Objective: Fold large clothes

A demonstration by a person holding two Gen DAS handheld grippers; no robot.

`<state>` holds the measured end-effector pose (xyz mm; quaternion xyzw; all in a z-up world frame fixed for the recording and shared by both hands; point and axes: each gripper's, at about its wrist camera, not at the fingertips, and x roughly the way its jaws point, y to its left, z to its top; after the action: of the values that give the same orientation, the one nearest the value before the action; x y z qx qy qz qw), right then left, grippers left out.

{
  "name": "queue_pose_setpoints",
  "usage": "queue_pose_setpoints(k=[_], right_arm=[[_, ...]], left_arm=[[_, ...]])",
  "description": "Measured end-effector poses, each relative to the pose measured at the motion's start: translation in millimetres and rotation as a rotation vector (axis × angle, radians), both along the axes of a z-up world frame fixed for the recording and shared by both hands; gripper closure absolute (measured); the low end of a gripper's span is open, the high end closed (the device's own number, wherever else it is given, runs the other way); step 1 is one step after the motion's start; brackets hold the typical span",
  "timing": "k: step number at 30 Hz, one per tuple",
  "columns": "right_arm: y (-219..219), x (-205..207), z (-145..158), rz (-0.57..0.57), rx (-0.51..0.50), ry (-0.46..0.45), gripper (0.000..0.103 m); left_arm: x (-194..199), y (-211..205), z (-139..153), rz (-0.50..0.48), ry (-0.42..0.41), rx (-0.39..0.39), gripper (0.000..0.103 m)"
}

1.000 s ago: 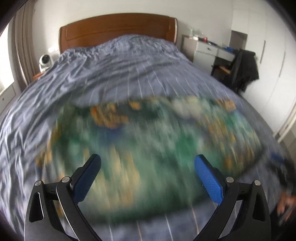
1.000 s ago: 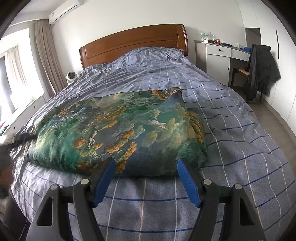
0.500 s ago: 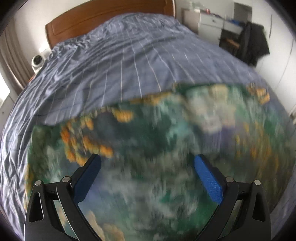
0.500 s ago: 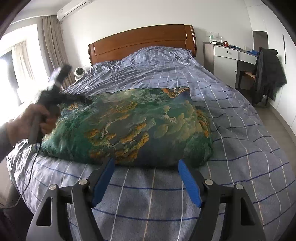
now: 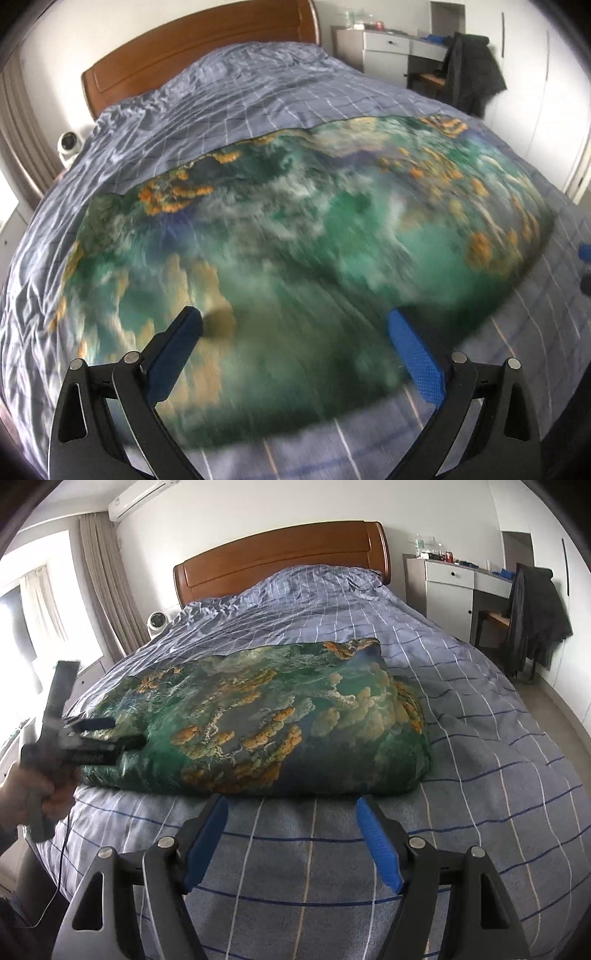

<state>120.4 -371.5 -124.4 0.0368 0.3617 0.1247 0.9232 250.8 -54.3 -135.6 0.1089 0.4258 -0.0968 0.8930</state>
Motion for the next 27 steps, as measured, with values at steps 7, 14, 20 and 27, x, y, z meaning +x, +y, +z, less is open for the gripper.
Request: queue_pose_setpoints(k=[7, 14, 20, 27], right_arm=[[-6.6, 1.4, -3.4, -0.028, 0.022, 0.020, 0.029], [-21.6, 5.3, -6.7, -0.083, 0.073, 0.049, 0.028], [-61.3, 36.9, -2.8, -0.183, 0.205, 0.089, 0.022], [-93.9, 94.5, -36.9, -0.246, 0.379, 0.204, 0.021]], left_arm=[[-23.4, -11.8, 21.1, -0.062, -0.008, -0.070, 0.002], [-19.1, -28.2, 36.1, -0.115, -0.046, -0.099, 0.002], [-4.9, -41.4, 22.3, -0.122, -0.023, -0.122, 0.002], [15.7, -59.1, -4.5, -0.142, 0.065, -0.068, 0.002]])
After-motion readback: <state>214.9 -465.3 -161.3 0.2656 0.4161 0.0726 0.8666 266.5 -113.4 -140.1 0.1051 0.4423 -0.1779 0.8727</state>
